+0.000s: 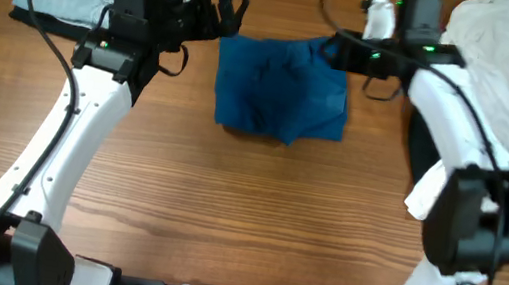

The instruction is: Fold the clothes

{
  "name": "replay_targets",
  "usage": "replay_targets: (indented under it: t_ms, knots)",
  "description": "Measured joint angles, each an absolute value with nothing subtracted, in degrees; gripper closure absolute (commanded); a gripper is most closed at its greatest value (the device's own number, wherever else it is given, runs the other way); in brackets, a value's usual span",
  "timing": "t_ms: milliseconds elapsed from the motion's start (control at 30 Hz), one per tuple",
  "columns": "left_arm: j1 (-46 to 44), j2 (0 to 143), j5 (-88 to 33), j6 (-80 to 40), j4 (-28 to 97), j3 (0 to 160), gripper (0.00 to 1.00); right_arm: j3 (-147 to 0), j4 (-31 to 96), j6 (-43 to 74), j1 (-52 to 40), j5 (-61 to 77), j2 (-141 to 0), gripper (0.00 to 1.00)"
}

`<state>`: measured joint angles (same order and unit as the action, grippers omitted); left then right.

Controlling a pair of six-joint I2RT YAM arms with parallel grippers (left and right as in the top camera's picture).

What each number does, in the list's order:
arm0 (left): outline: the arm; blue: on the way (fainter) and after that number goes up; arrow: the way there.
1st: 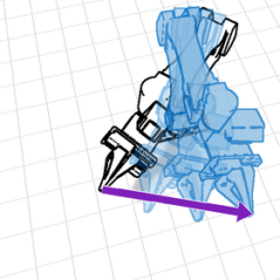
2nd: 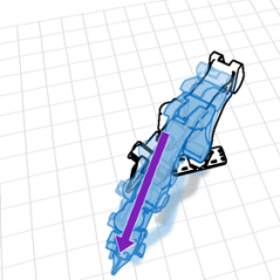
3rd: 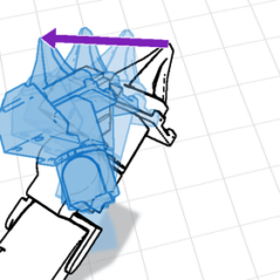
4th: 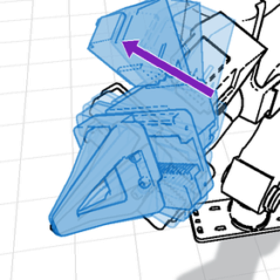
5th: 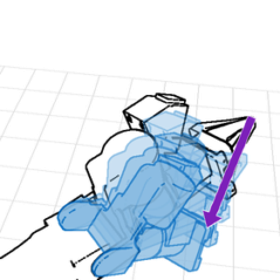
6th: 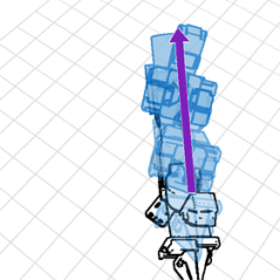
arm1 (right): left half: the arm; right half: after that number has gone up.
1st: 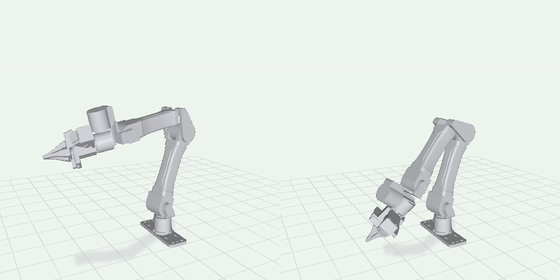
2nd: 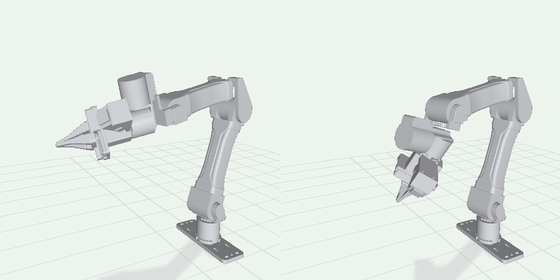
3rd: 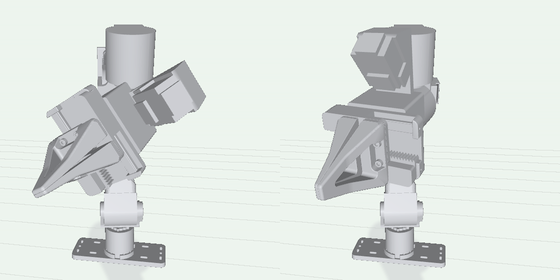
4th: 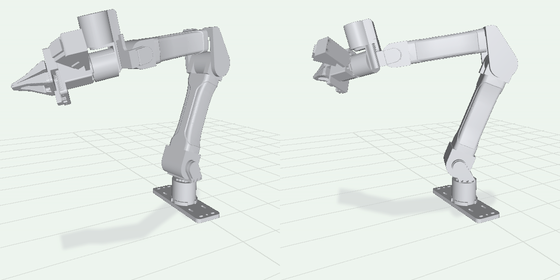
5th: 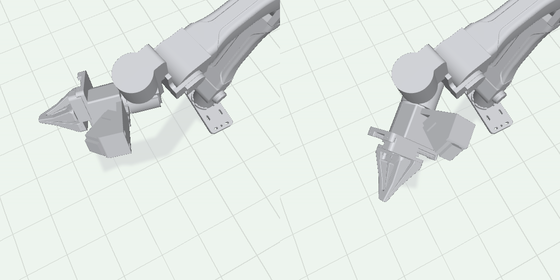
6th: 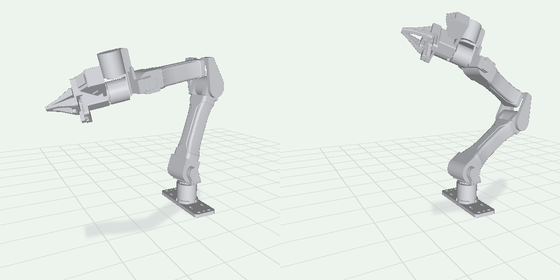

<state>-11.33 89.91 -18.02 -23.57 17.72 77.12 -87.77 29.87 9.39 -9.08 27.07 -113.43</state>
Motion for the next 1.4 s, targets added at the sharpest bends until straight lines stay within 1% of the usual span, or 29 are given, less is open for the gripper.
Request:
replay_targets:
  t_ms: [267,300,467,500,533,567,600,633,700,800,833,1033,1167,1267,1400]
  knots:
    - [-11.33,89.95,-14.76,-21.12,19.31,77.10,0.00,-87.72,23.66,0.69,-14.90,21.74,-122.37,0.41]
    - [-11.33,89.95,-14.61,-21.08,19.31,77.10,0.00,-87.72,22.96,-0.19,-15.22,20.88,-122.98,0.43]
    - [-11.33,89.97,-14.39,-21.04,19.31,77.10,0.00,-87.68,18.81,-2.81,-15.22,17.76,-123.90,0.44]
    - [-11.33,89.97,-14.39,-21.04,19.31,77.10,0.00,-87.68,18.55,-3.18,-15.22,17.65,-123.96,0.46]
    - [-11.33,89.97,-14.39,-20.99,19.33,77.10,0.00,-87.68,18.39,-3.36,-15.22,17.52,-124.11,0.49]
    - [-11.33,89.97,-14.39,-20.86,19.31,77.10,0.00,-87.68,18.33,-3.73,-15.22,17.47,-124.64,0.59]
    - [-11.33,89.97,-14.39,-20.84,19.31,77.10,0.00,-87.68,18.39,-4.01,-15.22,17.50,-125.29,0.67]
    - [-11.33,89.97,-14.39,-20.84,19.33,77.10,0.00,-87.68,18.98,-4.29,-15.22,17.43,-125.93,0.72]
    - [-11.33,89.97,-14.39,-20.84,19.31,77.10,0.00,-87.68,19.27,-4.45,-15.22,17.45,-126.28,0.78]
    - [-11.33,89.97,-14.39,-20.84,19.31,77.10,0.00,-87.68,19.77,-4.62,-15.07,17.32,-126.28,0.92]
    - [-11.33,89.97,-14.39,-20.84,19.31,77.10,0.00,-87.68,19.86,-4.40,-15.00,17.30,-126.28,0.94]
    - [-11.33,89.97,-14.39,-20.84,19.31,77.12,0.00,-87.68,19.94,-3.29,-13.87,17.34,-125.71,0.96]
    - [-11.33,89.95,-14.35,-20.84,19.31,77.10,0.00,-87.68,19.62,-1.50,-11.62,17.30,-120.97,0.96]
    - [-11.33,89.97,-13.89,-20.82,19.31,77.10,0.00,-87.68,16.27,0.03,-10.28,16.73,-117.25,0.96]
    - [-11.33,89.97,-13.34,-20.67,19.33,77.10,0.00,-87.68,12.75,0.64,-10.02,14.26,-117.38,0.96]
